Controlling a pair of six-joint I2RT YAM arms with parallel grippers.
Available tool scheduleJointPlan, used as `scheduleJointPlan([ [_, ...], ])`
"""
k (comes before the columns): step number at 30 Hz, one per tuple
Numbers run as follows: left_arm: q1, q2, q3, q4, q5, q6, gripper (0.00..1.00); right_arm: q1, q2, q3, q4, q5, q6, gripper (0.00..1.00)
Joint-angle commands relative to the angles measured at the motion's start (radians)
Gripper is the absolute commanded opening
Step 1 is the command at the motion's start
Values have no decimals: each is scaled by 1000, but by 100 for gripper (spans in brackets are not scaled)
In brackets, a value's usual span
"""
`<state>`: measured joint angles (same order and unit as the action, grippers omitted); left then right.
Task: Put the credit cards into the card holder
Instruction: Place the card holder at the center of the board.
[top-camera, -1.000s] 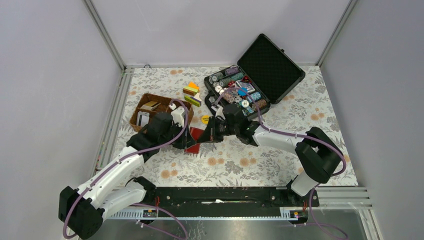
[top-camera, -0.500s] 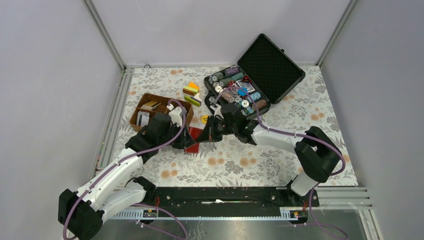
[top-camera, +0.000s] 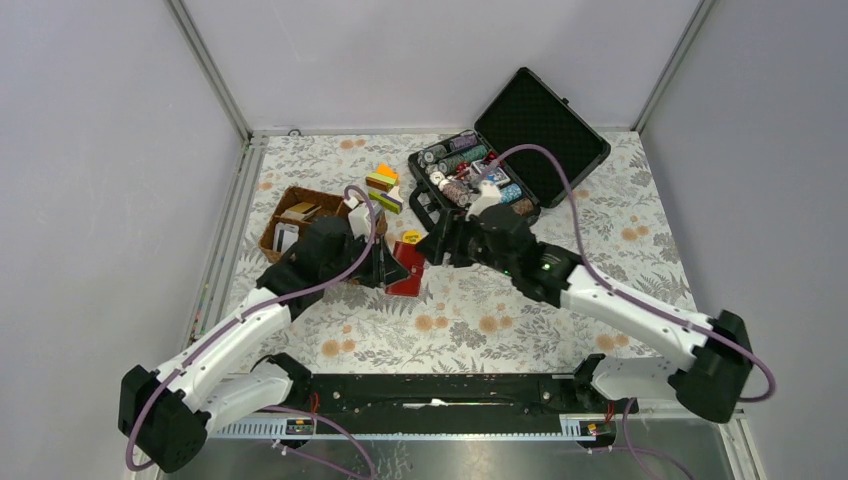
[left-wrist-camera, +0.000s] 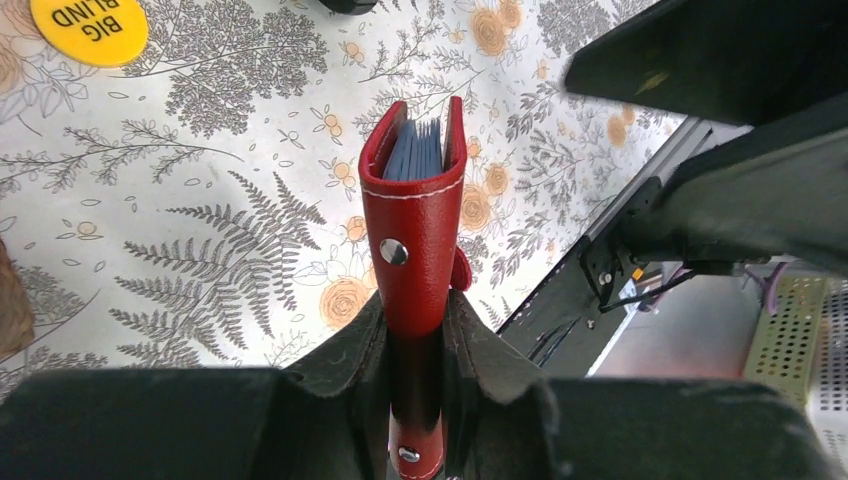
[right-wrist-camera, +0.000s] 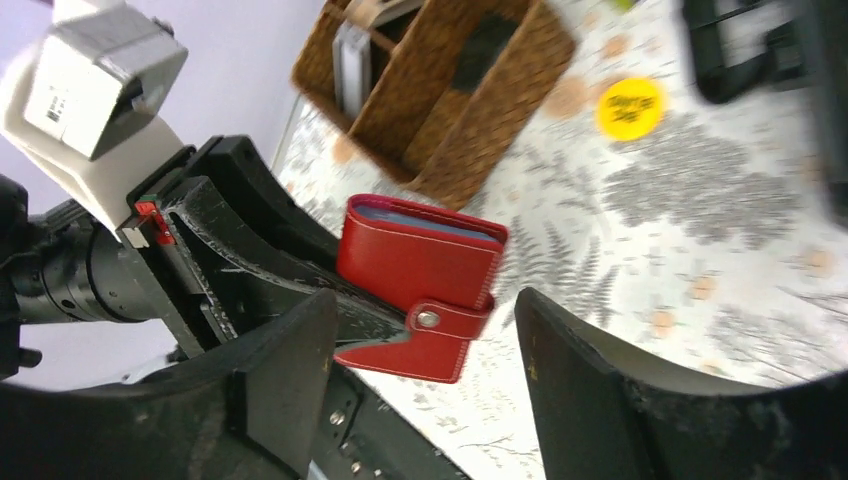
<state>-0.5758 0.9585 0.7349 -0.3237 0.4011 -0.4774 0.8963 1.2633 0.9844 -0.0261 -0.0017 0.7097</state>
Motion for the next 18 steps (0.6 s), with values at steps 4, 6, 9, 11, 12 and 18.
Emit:
scheduleJointPlan([
  [4, -60, 105, -70, 243, -28, -196, 5, -132, -197, -88, -174, 215, -125, 82],
  [6, -92, 166, -103, 313, -29, -228, 8, -193, -218, -116, -175, 175, -135, 84],
  [9, -126, 271, -121, 397, -35, -232, 9, -250, -230, -145, -176, 149, -171, 87],
  [11, -138, 338, -125, 440, -34, -216, 12, -266, -232, -159, -170, 139, -207, 89],
  [12, -141, 373, -125, 460, -34, -207, 14, -271, -234, -165, -168, 141, -221, 90],
  [18, -148, 495, -140, 498, -161, -151, 58, -317, -258, -205, -167, 138, -274, 98],
])
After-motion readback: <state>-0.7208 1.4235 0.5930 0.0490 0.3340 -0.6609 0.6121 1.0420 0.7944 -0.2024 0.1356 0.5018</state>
